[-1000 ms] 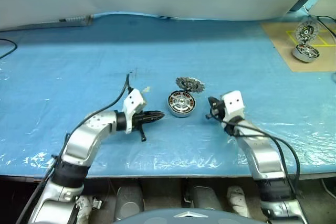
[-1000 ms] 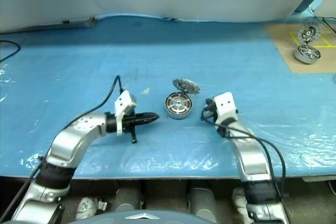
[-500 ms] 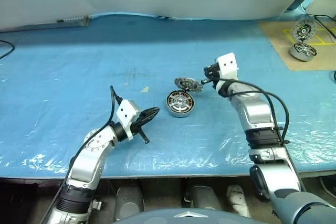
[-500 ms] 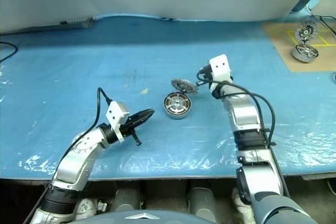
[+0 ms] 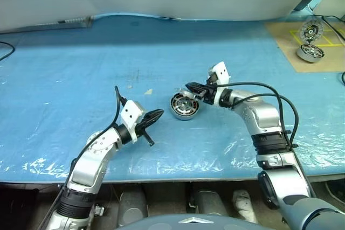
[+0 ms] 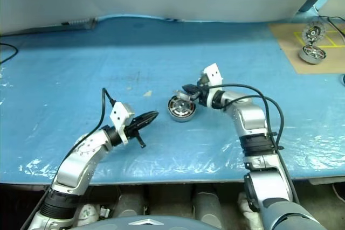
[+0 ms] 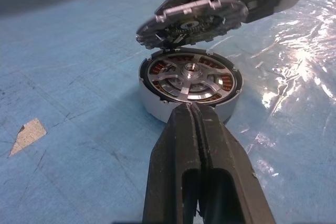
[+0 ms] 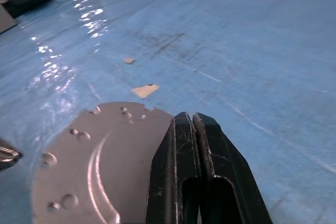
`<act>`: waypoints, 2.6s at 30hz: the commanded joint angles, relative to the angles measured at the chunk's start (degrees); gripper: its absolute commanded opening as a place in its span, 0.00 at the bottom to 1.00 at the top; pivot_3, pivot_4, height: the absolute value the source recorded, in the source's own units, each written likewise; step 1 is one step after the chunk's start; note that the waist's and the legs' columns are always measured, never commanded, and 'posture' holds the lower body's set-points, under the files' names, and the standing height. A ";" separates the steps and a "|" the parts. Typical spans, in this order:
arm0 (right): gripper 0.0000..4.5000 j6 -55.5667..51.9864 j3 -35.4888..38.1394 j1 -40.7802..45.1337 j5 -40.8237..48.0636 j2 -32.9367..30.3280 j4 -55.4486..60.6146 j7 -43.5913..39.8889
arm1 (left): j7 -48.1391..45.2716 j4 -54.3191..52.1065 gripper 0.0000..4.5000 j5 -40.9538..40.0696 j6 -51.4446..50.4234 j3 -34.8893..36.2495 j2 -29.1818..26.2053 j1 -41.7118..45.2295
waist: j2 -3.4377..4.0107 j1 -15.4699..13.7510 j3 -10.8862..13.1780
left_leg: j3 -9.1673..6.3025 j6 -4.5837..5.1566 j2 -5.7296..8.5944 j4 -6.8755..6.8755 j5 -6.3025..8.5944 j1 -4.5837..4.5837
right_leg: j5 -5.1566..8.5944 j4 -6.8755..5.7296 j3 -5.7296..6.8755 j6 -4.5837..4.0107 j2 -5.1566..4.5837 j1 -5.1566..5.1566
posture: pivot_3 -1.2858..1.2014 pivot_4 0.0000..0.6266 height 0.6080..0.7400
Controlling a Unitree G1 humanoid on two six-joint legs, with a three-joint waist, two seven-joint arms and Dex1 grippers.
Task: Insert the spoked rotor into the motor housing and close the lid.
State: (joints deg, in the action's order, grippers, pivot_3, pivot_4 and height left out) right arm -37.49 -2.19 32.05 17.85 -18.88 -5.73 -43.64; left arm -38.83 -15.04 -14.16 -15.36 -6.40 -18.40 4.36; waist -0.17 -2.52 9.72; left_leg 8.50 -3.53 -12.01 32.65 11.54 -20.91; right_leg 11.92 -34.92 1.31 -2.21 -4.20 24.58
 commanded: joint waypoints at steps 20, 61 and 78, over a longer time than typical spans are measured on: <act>0.00 3.92 -7.88 -15.23 -7.26 2.50 22.94 15.22 | 1.56 -0.21 0.01 -1.03 0.55 0.50 -0.88 0.50 | -0.01 -0.03 -0.01 | 0.02 -0.20 0.01 -0.04 0.10 0.32 | -0.02 0.08 -0.01 -0.01 0.00 -0.28 | 0.52 0.24 1.00; 0.92 13.60 -8.78 -19.42 -9.37 9.43 14.07 21.22 | -1.28 11.12 0.00 0.70 11.14 0.27 -1.07 -0.13 | -0.06 0.11 -0.06 | 0.02 -0.20 0.03 -0.15 0.12 0.43 | 0.00 0.13 -0.05 0.03 -0.01 -0.33 | 0.52 0.24 1.00; 0.92 13.39 -8.65 -18.21 -10.40 9.36 14.66 20.86 | -1.22 12.24 0.00 1.37 11.96 0.02 -0.23 0.01 | -0.07 0.17 -0.06 | 0.04 -0.20 0.05 -0.23 0.12 0.68 | 0.00 0.13 -0.09 0.03 0.00 -0.33 | 0.52 0.24 1.00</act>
State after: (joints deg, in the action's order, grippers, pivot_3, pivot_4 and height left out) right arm -24.20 -10.70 13.53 7.11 -9.80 8.03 -22.46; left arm -39.83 -2.34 -12.65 -4.70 -6.44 -18.71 4.22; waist -0.24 -2.35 9.66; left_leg 8.54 -3.73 -11.96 32.41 11.66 -20.23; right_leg 11.92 -34.79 1.22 -2.18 -4.20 24.25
